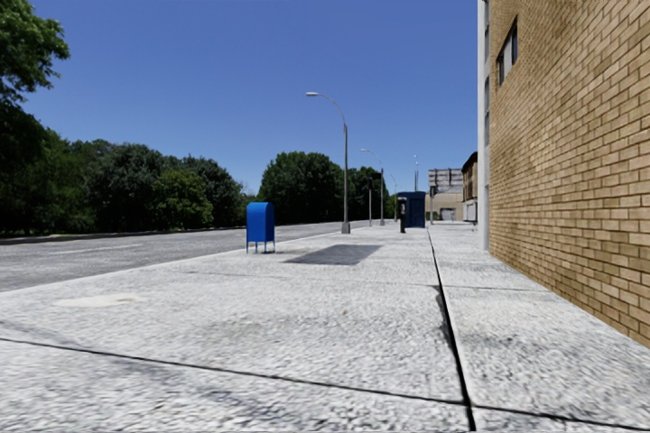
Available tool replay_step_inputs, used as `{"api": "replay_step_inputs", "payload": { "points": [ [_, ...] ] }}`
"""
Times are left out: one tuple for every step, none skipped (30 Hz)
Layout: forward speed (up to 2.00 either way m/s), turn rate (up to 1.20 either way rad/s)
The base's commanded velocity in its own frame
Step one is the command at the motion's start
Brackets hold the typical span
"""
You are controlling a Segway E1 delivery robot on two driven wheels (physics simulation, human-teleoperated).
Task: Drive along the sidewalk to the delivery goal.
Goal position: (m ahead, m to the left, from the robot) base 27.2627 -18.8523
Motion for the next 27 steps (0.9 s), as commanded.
{"api": "replay_step_inputs", "payload": {
  "points": [
    [2.0, 0.0],
    [2.0, 0.0],
    [2.0, 0.0],
    [2.0, 0.0],
    [2.0, 0.0],
    [2.0, 0.0],
    [2.0, 0.0],
    [2.0, 0.0],
    [2.0, 0.0],
    [2.0, 0.0],
    [2.0, 0.0],
    [2.0, 0.0],
    [2.0, 0.0],
    [2.0, 0.0],
    [2.0, 0.0],
    [2.0, 0.0],
    [2.0, 0.0],
    [2.0, 0.0],
    [2.0, 0.0],
    [2.0, 0.0],
    [1.9, 0.0],
    [1.82, 0.0],
    [1.77, 0.0],
    [1.77, 0.0],
    [1.75, 0.0],
    [1.75, 0.0],
    [1.75, 0.0]
  ]
}}
